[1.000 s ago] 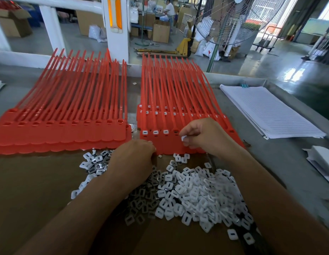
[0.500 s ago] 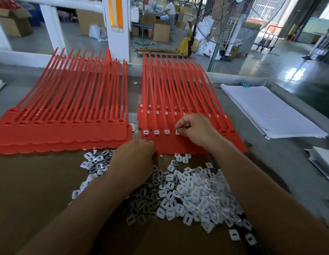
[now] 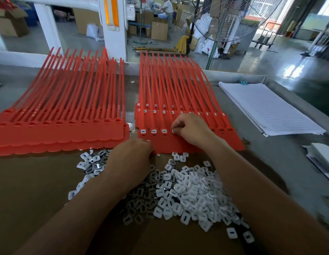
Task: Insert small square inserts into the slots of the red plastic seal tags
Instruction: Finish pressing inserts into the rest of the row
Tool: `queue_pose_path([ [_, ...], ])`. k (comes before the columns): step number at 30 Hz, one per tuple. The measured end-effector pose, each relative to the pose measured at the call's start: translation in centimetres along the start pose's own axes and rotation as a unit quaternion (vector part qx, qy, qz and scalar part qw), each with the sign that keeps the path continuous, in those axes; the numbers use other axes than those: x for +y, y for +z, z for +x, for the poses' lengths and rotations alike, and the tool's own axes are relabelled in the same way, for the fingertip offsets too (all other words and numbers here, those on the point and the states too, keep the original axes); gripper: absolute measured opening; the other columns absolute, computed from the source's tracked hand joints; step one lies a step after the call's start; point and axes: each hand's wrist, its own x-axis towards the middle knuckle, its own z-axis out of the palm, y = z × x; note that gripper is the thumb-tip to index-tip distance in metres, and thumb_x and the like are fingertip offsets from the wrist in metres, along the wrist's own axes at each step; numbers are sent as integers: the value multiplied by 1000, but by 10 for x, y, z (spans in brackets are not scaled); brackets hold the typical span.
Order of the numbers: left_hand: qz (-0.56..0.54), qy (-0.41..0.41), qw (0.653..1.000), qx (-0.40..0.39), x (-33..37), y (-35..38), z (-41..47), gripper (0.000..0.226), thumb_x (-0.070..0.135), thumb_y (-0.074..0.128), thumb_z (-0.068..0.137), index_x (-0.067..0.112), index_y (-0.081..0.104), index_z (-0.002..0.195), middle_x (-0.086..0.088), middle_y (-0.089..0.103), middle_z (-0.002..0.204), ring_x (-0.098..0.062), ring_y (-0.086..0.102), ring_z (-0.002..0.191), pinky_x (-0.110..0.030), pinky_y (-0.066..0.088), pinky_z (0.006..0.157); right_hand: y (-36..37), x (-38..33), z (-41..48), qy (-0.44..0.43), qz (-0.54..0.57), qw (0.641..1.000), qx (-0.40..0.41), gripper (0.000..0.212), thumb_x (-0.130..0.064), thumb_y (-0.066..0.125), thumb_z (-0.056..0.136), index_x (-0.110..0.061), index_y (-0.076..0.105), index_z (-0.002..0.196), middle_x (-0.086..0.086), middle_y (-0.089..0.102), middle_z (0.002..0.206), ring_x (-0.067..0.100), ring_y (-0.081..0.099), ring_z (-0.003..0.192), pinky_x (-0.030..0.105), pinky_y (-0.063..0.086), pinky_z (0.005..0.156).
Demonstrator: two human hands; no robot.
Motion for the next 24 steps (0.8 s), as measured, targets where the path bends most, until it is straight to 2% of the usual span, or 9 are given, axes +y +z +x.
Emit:
queue_pose_path([
  [6,-3,0,1000,2,1,-1,0,36,10,39,88,20,59,116,6,58,122,-15,55,106,-29,47,86,-3,-6,0,5,-37,999,-2,13,-11,63,84,-16,71,93,1,64,112,17,54,110,23,35,81],
  [10,-3,1,1000,4,0,0,0,35,10,40,88,20,59,115,6,58,121,-14,56,105,-27,47,84,-3,-10,2,34,-29,999,0,7,-13,68,81,-18,65,84,2,64,110,18,56,106,25,38,78],
  [14,-2,0,1000,3,1,1,0,35,9,40,87,20,60,115,6,58,121,-15,56,105,-28,48,85,-8,-13,8,76,-20,996,-31,12,-12,70,78,-21,63,76,1,65,106,16,56,104,25,38,79],
  [16,-4,-4,1000,2,0,0,0,36,8,40,86,19,60,114,5,58,121,-15,56,106,-29,48,85,-10,-15,13,94,-23,994,-48,9,-12,71,78,-13,68,87,4,65,104,19,58,103,27,41,82],
  [19,-4,-3,1000,0,0,1,0,37,7,40,86,19,59,115,5,58,122,-15,55,107,-30,47,87,-9,-18,20,107,-62,990,-68,32,-16,72,78,-5,64,107,10,63,112,24,59,105,35,47,93],
  [21,-5,-1,1000,0,0,1,0,37,8,40,86,19,59,116,5,58,122,-15,55,107,-29,47,87,-9,-18,21,112,-63,989,-74,37,-16,71,79,-4,62,112,12,62,116,26,59,107,38,47,95],
  [24,-4,0,1000,0,0,1,0,37,8,40,86,19,59,116,5,58,122,-15,55,108,-28,47,87,-9,-15,16,97,-36,992,-70,18,-14,70,80,-7,67,96,8,66,105,22,61,98,37,48,92],
])
